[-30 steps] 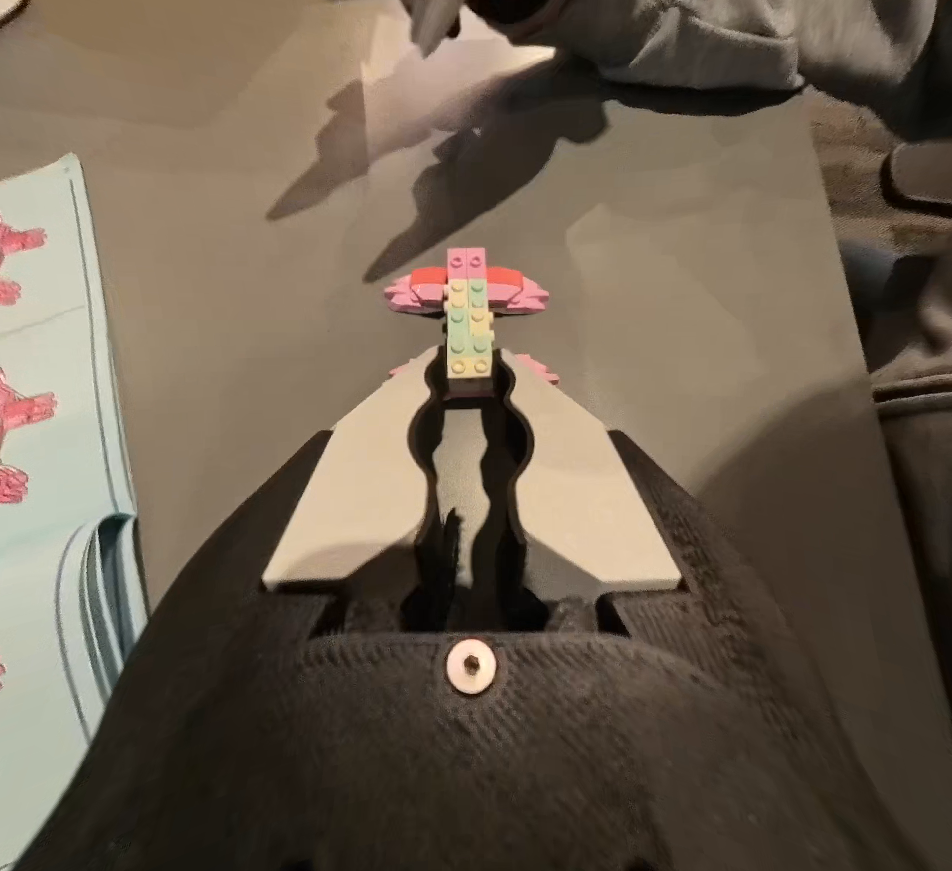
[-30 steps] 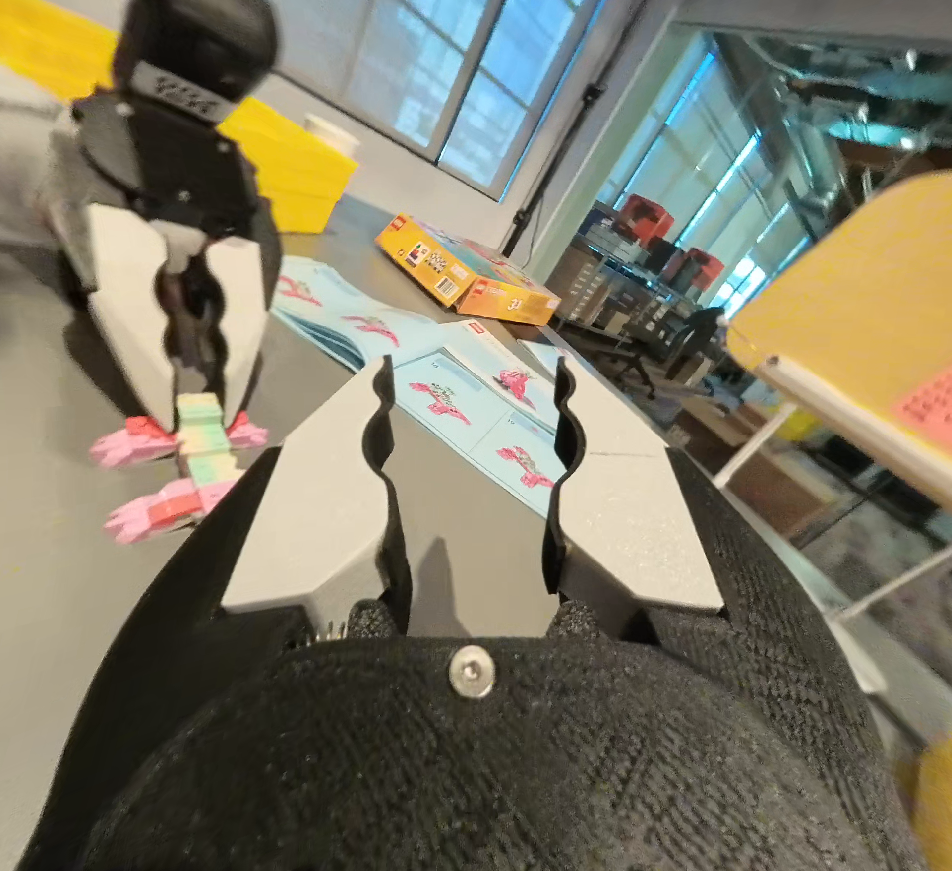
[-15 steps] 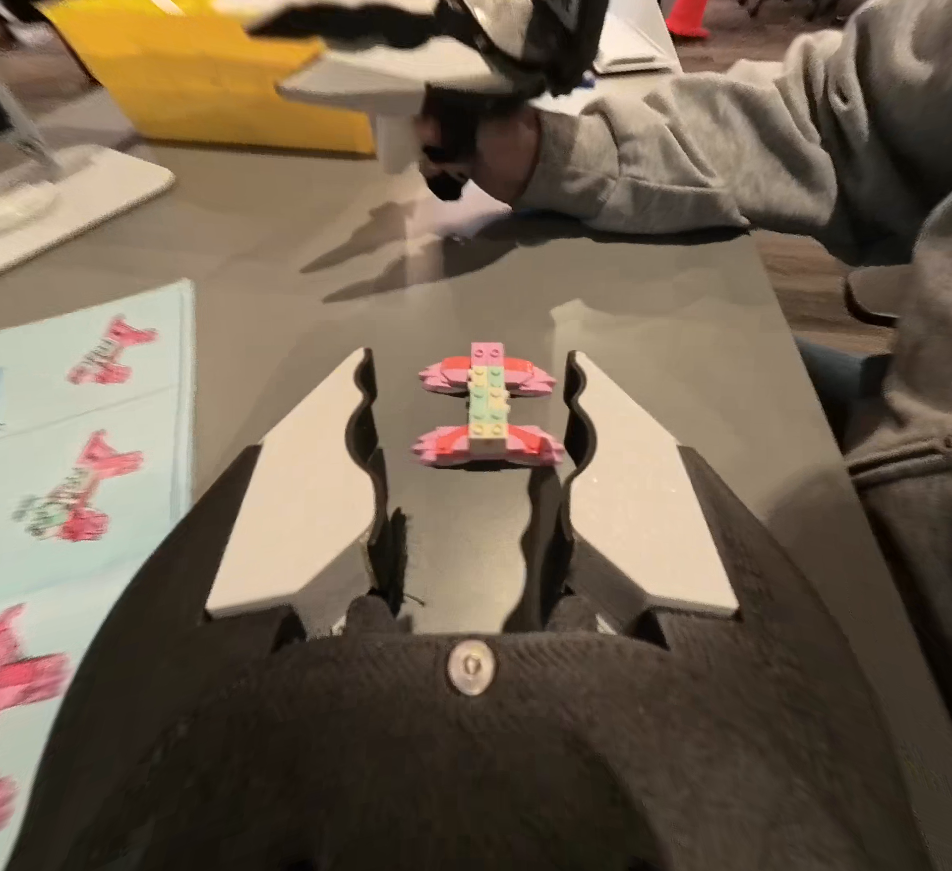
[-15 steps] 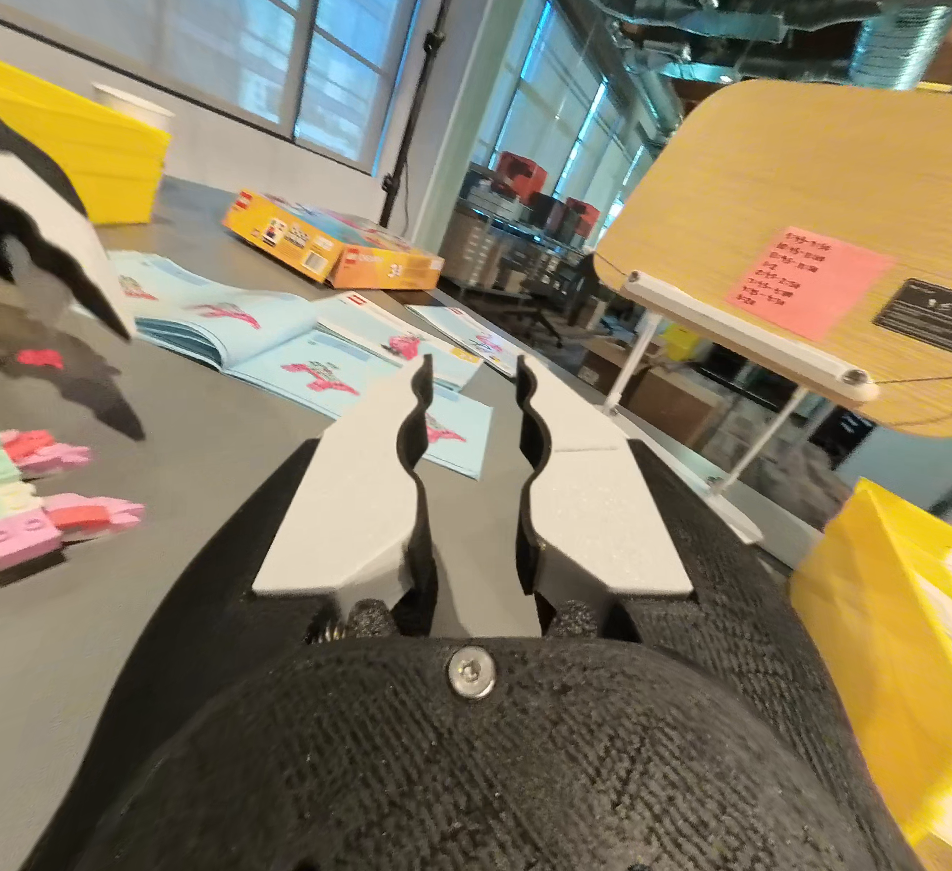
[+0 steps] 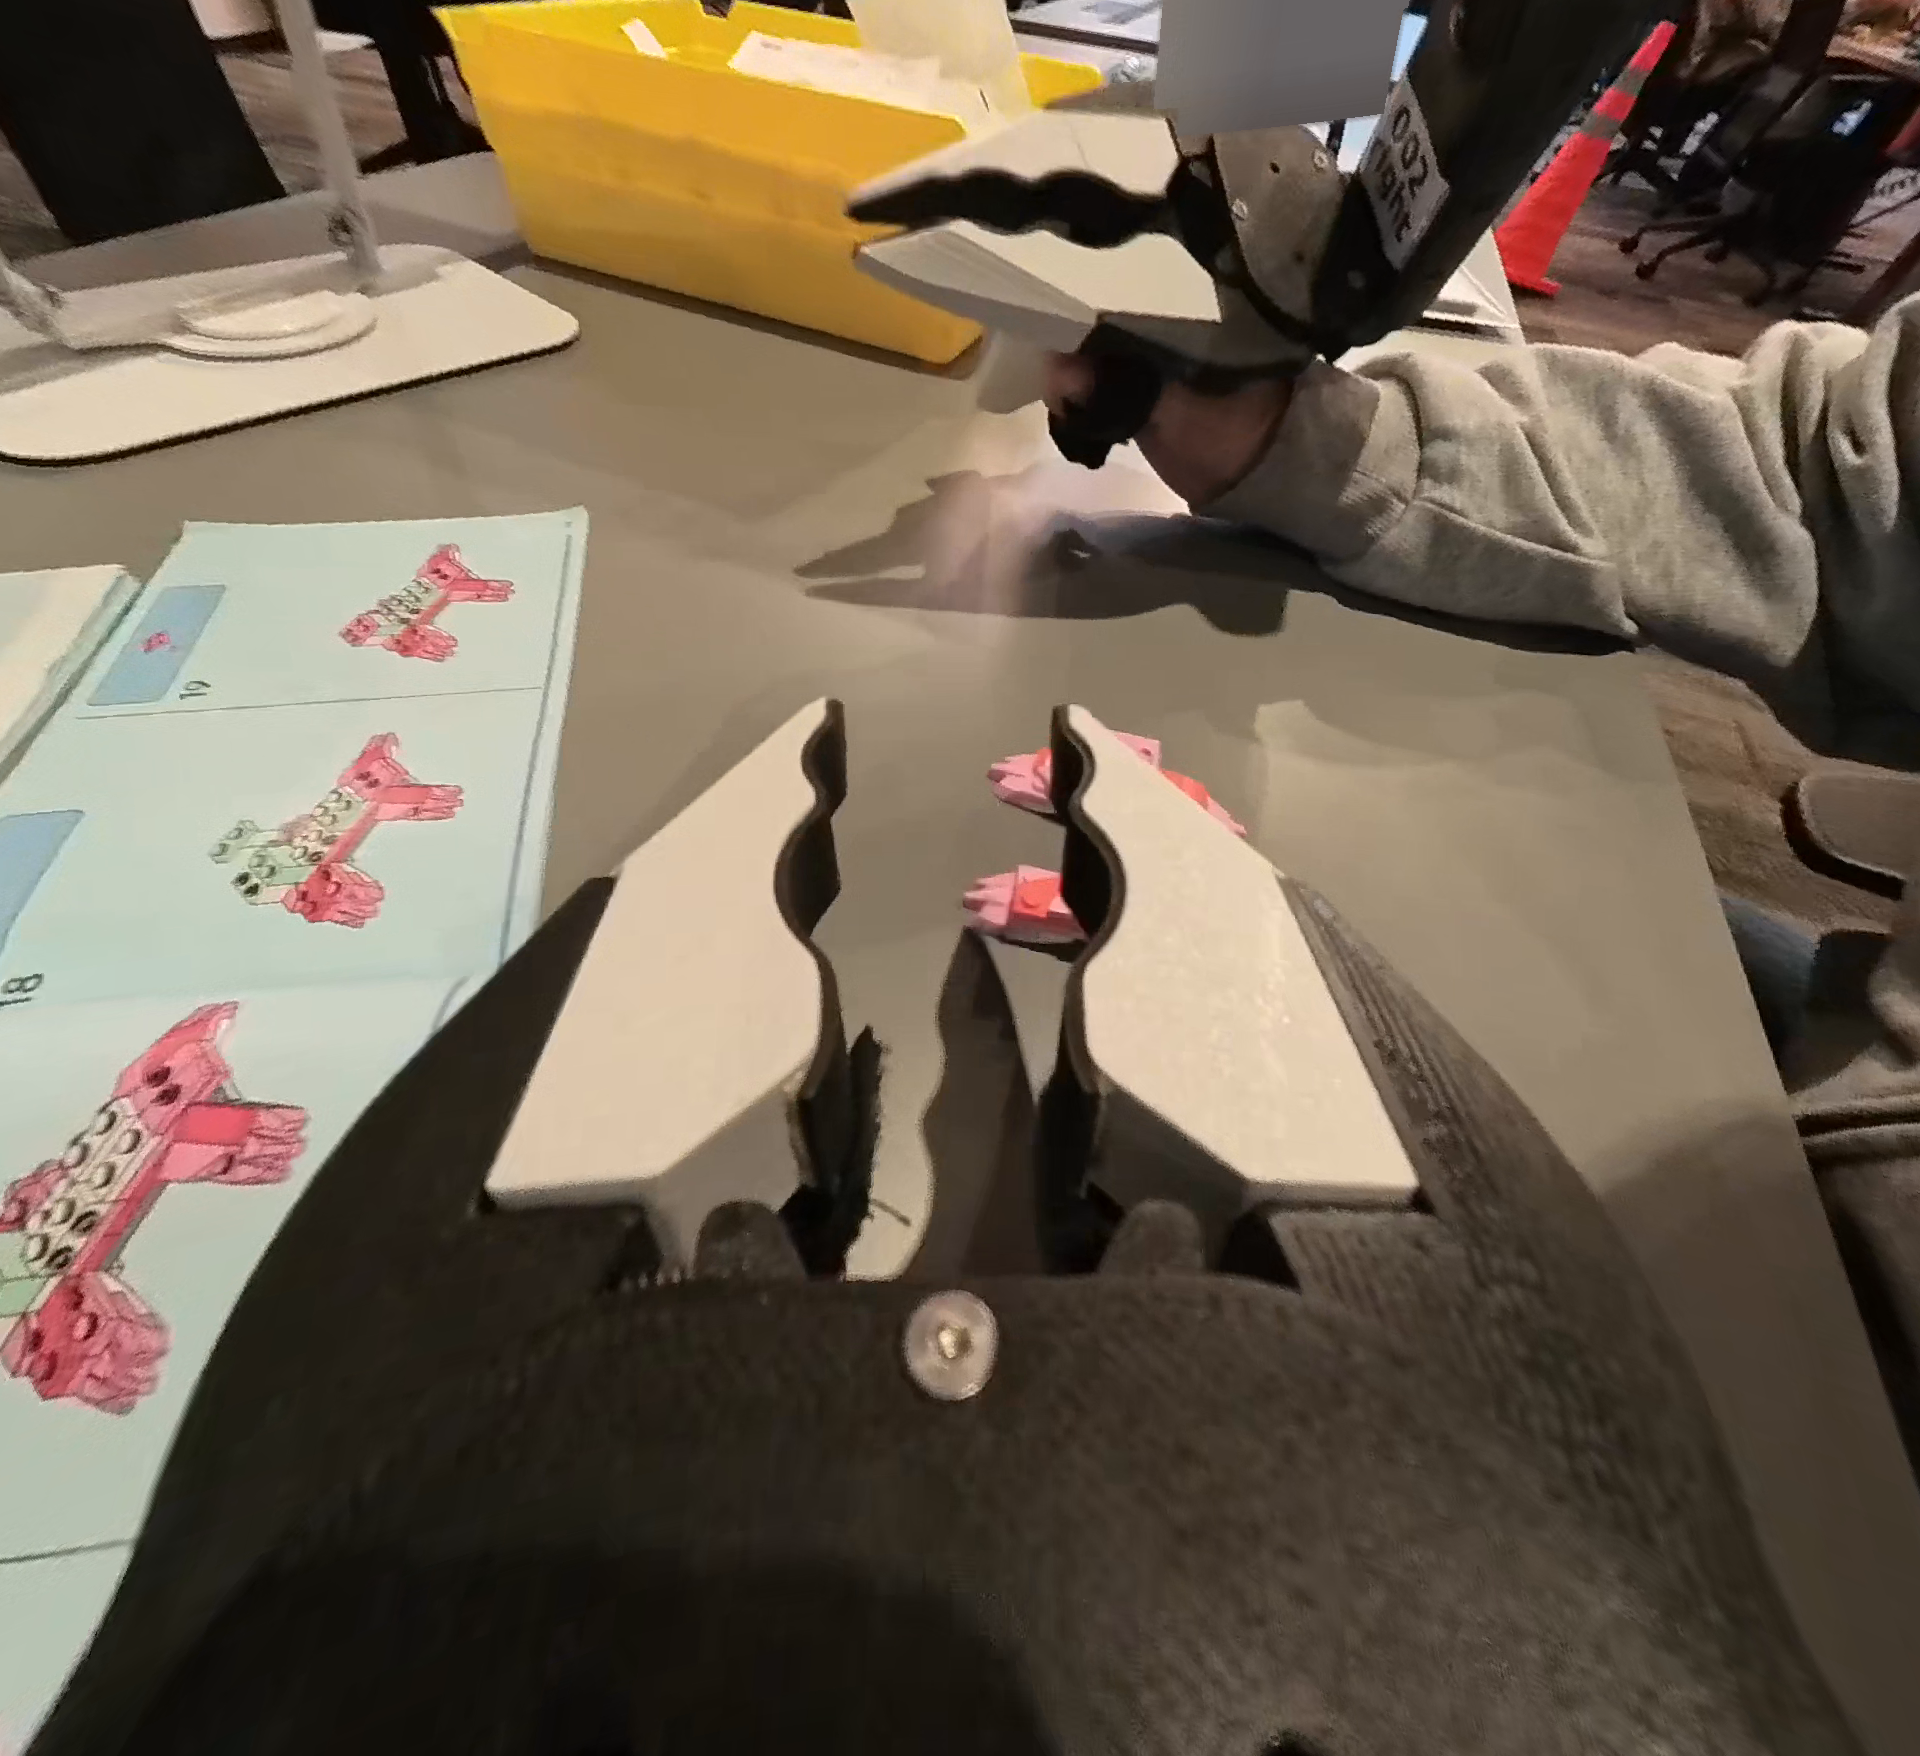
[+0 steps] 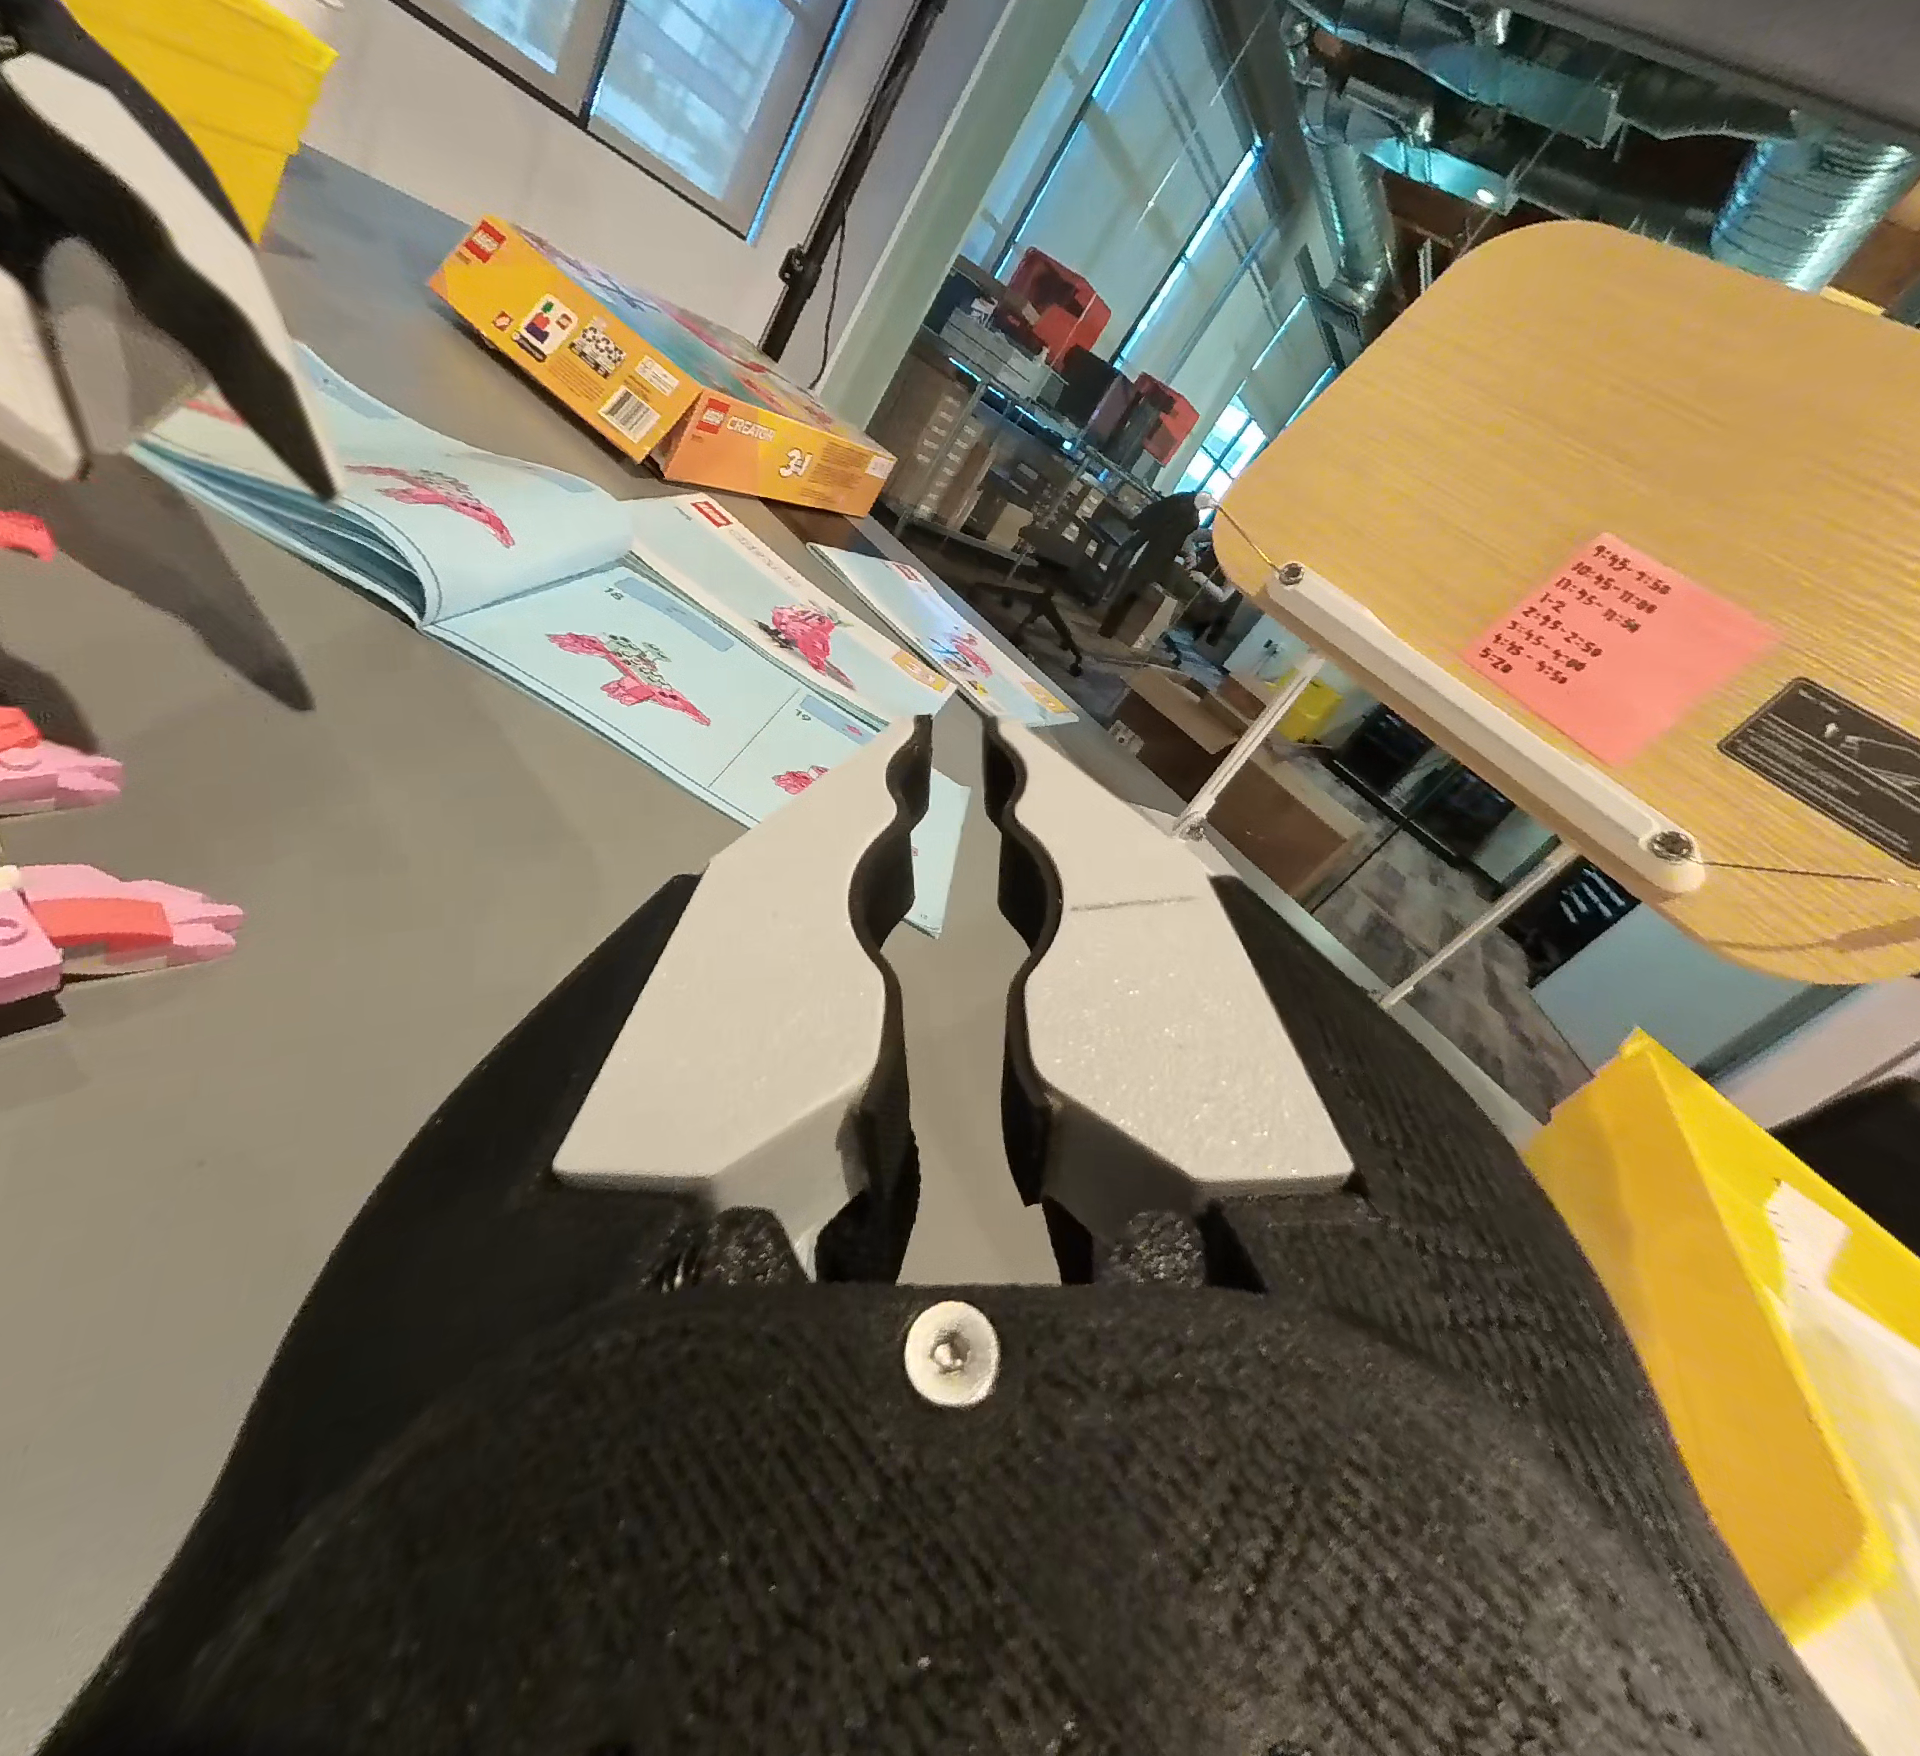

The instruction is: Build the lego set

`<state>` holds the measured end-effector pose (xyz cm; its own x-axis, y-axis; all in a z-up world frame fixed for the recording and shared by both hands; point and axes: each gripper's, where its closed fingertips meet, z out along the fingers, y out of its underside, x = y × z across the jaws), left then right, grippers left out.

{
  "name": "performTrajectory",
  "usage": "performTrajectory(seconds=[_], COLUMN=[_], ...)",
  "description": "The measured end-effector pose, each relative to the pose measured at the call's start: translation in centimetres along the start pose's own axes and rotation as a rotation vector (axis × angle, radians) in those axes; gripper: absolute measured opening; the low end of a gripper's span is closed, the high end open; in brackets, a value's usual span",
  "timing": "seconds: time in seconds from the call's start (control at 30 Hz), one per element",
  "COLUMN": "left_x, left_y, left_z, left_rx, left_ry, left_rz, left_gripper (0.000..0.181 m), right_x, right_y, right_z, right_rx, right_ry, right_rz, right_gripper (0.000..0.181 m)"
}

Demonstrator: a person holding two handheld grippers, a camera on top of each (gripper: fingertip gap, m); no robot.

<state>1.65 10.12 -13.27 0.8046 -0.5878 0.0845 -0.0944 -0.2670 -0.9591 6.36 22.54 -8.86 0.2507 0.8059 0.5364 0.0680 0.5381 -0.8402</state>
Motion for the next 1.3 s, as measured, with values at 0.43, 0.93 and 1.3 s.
performTrajectory(seconds=[0.43,0.93,1.3], left_x=[-1.6,-0.8,6.1], left_y=[-2.0,-2.1,-7.1], left_z=[-1.3,-0.7,-5.6], left_rx=[0.135,0.127,0.272], left_ry=[-0.098,-0.083,-0.256], left_rz=[0.014,0.049,0.176], left_gripper=[0.037,0.038,0.047], right_x=[-0.3,-1.0,-1.1], right_y=[0.0,1.2,1.2], right_z=[0.1,0.6,0.7], right_rx=[-0.001,-0.041,-0.083], right_ry=[-0.022,-0.043,0.068], right_rz=[0.011,-0.024,-0.298], right_gripper=[0.004,0.003,0.009])
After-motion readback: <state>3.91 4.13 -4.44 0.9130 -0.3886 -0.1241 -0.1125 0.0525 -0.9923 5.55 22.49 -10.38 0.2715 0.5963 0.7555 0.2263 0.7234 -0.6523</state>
